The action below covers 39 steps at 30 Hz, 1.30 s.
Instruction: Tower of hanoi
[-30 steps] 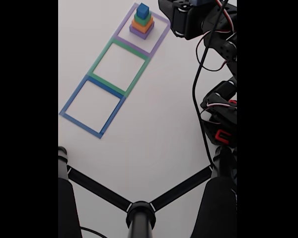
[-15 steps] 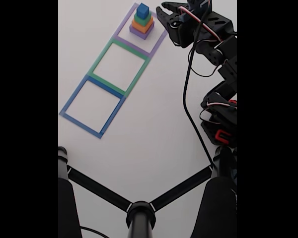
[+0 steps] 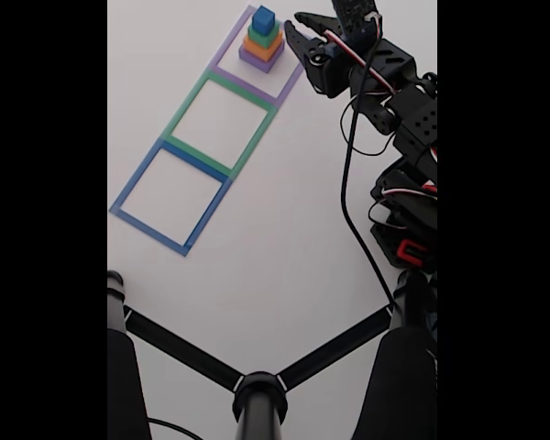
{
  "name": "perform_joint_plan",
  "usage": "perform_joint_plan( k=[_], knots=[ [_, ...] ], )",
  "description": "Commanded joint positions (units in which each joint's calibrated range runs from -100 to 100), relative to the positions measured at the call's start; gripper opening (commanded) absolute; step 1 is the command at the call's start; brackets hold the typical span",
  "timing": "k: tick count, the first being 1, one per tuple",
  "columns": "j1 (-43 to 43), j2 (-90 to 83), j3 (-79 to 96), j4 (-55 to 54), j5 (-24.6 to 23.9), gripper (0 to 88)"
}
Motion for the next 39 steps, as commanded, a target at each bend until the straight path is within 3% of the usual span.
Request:
perform_joint_plan(
  k=[1, 2, 4, 5, 7, 11, 15, 24, 39],
  knots=[
    [-0.5, 0.2, -0.7, -1.8, 0.6, 1.6],
    [-0.4, 0.2, -0.7, -1.8, 0.6, 5.9],
    [0.0, 0.4, -0.8, -2.4, 0.6, 23.4],
    [0.1, 0.7, -0.8, -2.8, 0.6, 25.5],
    [0.3, 0.8, -0.4, -4.1, 0.6, 22.9],
    [1.2, 1.2, 1.2, -5.3, 0.6, 29.4],
    [2.6, 4.0, 2.1, -9.6, 0.6, 28.9],
    [6.4, 13.8, 5.8, -26.1, 0.6, 34.2],
    [5.1, 31.0, 8.3, -47.0, 0.6, 34.1]
  ],
)
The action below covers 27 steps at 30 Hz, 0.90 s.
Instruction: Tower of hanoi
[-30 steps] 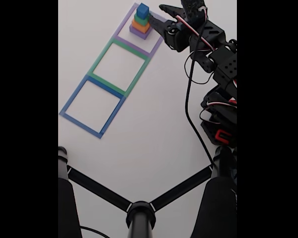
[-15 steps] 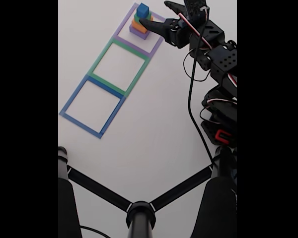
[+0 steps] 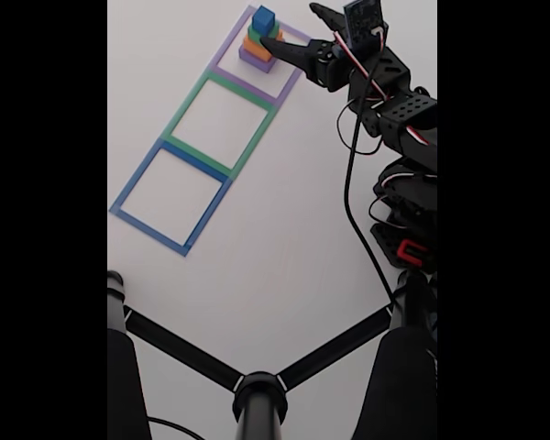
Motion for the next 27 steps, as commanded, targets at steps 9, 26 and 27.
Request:
perform_joint_plan(
  k=[9, 26, 27],
  knots=[
    [-2.9, 15.7, -5.2, -13.3, 0.0, 33.1],
    [-3.8, 29.2, -16.9, -16.4, 0.0, 31.7],
    [-4.0, 29.7, -17.4, -16.4, 0.0, 31.7]
  ],
)
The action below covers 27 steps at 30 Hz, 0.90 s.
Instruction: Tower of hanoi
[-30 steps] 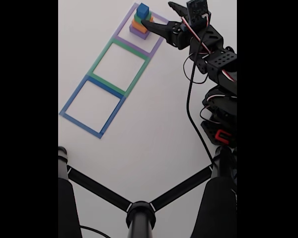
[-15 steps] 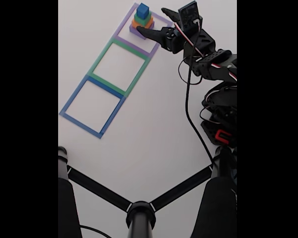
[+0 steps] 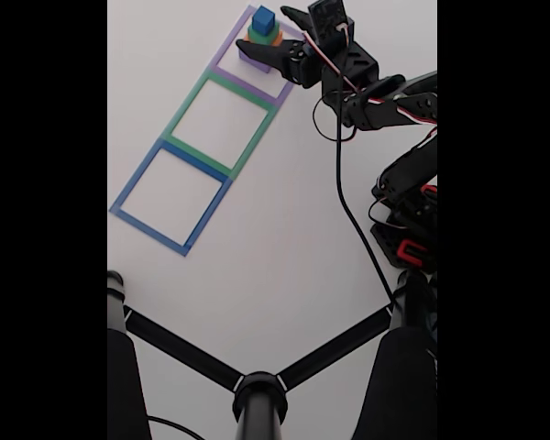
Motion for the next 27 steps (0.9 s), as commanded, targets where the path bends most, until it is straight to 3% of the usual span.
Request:
perform_joint_plan(
  k=[1, 19, 27],
  knots=[
    [-0.4, 0.8, -4.4, -1.9, 0.0, 30.1],
    [-2.5, 3.1, -5.9, -1.9, 0.0, 24.6],
    [-2.9, 4.2, -6.7, -1.9, 0.0, 16.1]
  ],
)
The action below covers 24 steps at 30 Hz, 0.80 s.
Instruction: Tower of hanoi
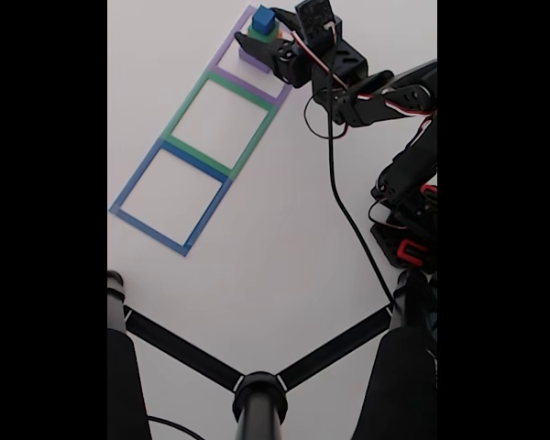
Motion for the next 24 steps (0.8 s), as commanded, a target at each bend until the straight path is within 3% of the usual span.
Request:
perform_joint_plan(
  k=[1, 13, 24],
  knots=[
    [-1.2, -0.7, -2.5, -1.5, 0.0, 14.7],
    [-1.5, -0.7, -2.6, -1.7, 0.0, 3.3],
    [-2.4, -7.5, -2.6, 4.7, 0.0, 1.9]
  ],
)
